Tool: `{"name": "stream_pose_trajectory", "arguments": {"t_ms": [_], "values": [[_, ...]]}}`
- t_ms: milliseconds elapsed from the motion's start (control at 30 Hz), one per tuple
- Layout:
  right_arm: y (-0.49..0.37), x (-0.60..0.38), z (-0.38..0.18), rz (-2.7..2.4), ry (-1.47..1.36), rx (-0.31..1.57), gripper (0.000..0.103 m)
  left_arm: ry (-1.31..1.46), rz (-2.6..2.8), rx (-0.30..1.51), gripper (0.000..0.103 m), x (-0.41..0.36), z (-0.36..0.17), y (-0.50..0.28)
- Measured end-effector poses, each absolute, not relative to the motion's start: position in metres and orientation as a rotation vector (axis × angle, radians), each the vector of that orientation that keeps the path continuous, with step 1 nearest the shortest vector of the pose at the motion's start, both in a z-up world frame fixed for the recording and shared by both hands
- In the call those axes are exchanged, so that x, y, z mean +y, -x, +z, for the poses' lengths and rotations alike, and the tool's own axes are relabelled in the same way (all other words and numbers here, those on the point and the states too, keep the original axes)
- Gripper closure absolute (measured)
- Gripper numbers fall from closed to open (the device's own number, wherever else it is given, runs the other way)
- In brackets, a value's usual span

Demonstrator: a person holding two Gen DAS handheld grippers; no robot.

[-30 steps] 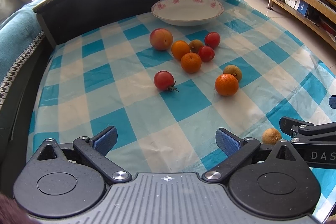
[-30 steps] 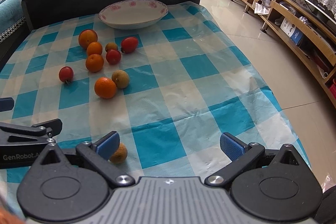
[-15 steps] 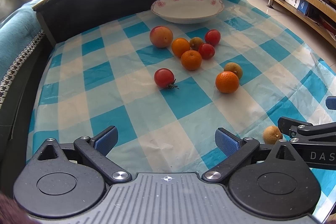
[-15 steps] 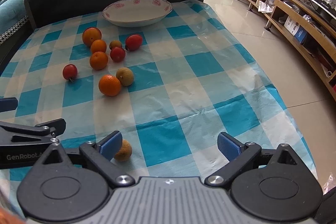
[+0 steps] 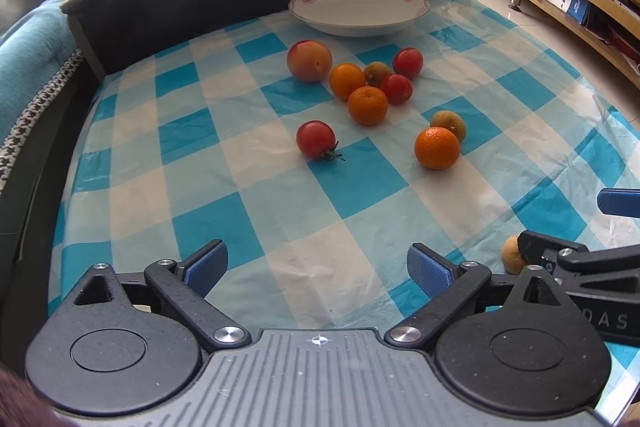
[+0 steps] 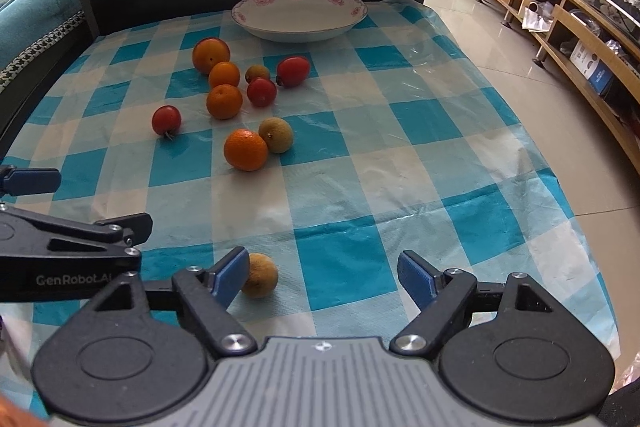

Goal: Organize fruits
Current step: 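Close the right gripper around the small tan round fruit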

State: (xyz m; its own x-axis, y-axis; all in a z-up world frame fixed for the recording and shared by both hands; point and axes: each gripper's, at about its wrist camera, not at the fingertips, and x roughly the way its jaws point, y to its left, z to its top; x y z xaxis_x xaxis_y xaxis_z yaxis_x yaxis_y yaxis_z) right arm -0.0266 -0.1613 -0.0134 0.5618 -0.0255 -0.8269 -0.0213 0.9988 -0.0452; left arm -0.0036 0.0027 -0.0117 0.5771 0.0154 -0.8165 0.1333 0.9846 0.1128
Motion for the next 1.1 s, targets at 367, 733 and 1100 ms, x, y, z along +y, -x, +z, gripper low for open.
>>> {"name": "stream_pose_trajectory", "arguments": {"t_ms": [367,733,1100], "values": [[0.024,-0.144,-0.027,0.101,0.106,1.032,0.054,-0.159,-0.066,0.989,0.004,0.009,-0.018,-0.001],[0.026,-0.136,-0.026,0.137,0.146,1.023,0.062,-0.164,-0.072,0.999,0.004,0.008,-0.019,-0.002],[0.027,-0.138,-0.025,0.187,0.12,1.026,0.075,-0.155,-0.071,1.026,0.004,0.011,-0.027,-0.004]]}}
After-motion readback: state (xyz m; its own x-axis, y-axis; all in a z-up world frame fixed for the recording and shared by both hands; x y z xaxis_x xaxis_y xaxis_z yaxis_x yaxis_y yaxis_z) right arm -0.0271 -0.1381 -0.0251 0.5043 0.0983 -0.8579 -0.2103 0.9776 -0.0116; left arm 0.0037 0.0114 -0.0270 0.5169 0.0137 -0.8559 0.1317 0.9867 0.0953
